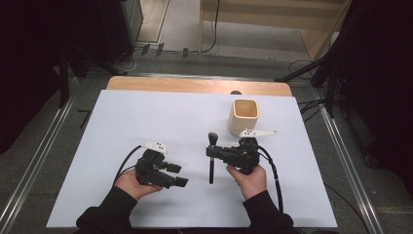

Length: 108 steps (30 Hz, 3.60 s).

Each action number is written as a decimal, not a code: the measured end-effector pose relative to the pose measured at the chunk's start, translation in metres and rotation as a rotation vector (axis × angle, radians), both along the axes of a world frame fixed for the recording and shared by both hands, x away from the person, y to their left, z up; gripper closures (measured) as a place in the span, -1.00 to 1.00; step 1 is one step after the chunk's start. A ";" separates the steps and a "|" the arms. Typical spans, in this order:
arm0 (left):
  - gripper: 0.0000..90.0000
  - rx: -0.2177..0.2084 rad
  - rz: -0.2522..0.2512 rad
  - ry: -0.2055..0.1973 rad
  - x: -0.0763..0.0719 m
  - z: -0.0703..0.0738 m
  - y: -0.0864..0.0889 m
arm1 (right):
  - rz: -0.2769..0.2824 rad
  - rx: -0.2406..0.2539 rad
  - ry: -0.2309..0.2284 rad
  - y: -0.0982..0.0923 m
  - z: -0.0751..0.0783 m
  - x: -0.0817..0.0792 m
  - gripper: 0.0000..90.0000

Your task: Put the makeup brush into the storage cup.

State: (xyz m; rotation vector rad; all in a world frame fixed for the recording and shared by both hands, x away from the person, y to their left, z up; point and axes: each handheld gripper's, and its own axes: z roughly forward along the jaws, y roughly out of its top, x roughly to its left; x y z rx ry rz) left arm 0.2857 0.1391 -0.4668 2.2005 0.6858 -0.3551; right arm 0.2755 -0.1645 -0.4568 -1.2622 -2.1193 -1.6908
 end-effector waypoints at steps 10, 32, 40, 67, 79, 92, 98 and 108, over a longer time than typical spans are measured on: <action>-0.30 0.074 -0.008 -0.086 -0.004 0.002 0.007 | -0.041 -0.074 -0.060 -0.008 0.006 -0.001 0.73; -0.28 0.144 -0.046 -0.210 -0.011 0.004 0.026 | -0.164 -0.203 -0.147 -0.030 0.021 -0.003 0.73; -0.27 0.134 -0.029 -0.234 -0.011 0.006 0.035 | -0.187 -0.197 -0.154 -0.038 0.026 -0.003 0.73; -0.28 0.139 -0.029 -0.257 -0.013 0.005 0.043 | -0.243 -0.171 -0.195 -0.065 0.052 0.005 0.73; -0.28 0.133 -0.015 -0.252 -0.012 0.004 0.044 | -0.263 -0.166 -0.207 -0.076 0.070 0.014 0.73; -0.28 0.127 0.004 -0.254 -0.013 0.005 0.053 | -0.271 -0.193 -0.190 -0.080 0.080 0.028 0.73; -0.28 0.120 0.006 -0.250 -0.013 0.005 0.055 | -0.280 -0.198 -0.197 -0.083 0.086 0.034 0.73; -0.29 0.127 0.000 -0.248 -0.015 0.004 0.056 | -0.300 -0.198 -0.208 -0.087 0.095 0.044 0.73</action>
